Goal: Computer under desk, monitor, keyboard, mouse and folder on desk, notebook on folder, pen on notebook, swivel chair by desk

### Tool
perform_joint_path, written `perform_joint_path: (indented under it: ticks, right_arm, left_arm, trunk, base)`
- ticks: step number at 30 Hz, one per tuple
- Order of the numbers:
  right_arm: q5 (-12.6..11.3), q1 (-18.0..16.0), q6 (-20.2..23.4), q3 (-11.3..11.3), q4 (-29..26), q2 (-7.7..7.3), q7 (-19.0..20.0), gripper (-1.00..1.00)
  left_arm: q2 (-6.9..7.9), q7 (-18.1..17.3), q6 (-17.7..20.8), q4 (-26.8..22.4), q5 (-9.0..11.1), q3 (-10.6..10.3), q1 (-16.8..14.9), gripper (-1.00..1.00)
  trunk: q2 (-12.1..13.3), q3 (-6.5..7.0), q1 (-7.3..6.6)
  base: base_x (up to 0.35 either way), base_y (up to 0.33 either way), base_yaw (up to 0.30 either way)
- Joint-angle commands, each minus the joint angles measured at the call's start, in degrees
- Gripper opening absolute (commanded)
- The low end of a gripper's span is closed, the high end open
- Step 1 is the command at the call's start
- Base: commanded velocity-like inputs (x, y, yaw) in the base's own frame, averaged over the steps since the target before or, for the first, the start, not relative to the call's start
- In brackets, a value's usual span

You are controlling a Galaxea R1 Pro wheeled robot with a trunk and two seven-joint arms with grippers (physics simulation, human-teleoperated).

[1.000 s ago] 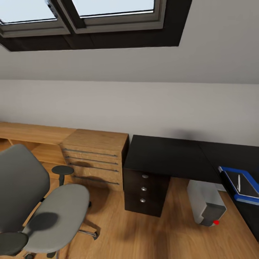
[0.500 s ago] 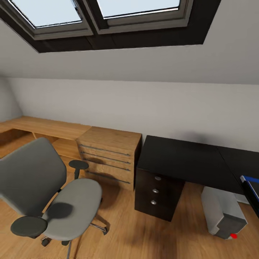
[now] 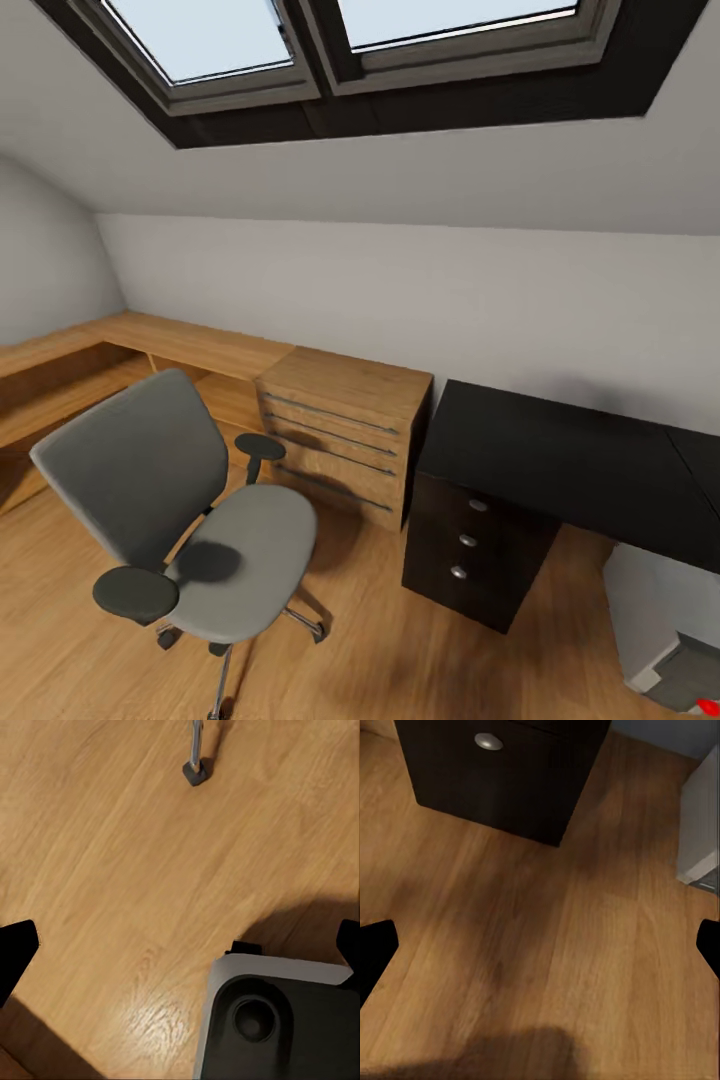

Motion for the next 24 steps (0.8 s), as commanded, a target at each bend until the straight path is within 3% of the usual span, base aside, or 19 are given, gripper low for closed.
perform_joint_path:
  ticks: [1, 12, 24]
  right_arm:
    - [-0.6, -0.1, -1.1, 0.6, 0.9, -0.06, -0.2, 1.00]
    - [0.0, -0.1, -1.4, 0.7, 2.8, -0.28, -0.1, 1.00]
    - [1.0, -0.1, -1.4, 1.7, 4.3, -0.34, 1.6, 1.00]
  left_arm:
    - [0.20, 0.2, -0.8, 0.3, 0.5, -0.5, 0.0, 1.00]
    - [0.90, 0.1, -2.9, 0.9, 3.1, 1.0, 0.0, 1.00]
    - [0.85, 0.1, -2.9, 1.0, 3.3, 0.9, 0.0, 1.00]
  trunk:
    - [0.0, -0.08, 0.01]
    - [0.0, -0.47, 0.01]
    - [0.0, -1.11, 0.01]
  base:
    - [-0.100, 0.051, 0.264]
    - [-0.230, 0.173, 0.262]
    - [-0.033, 0.023, 0.235]
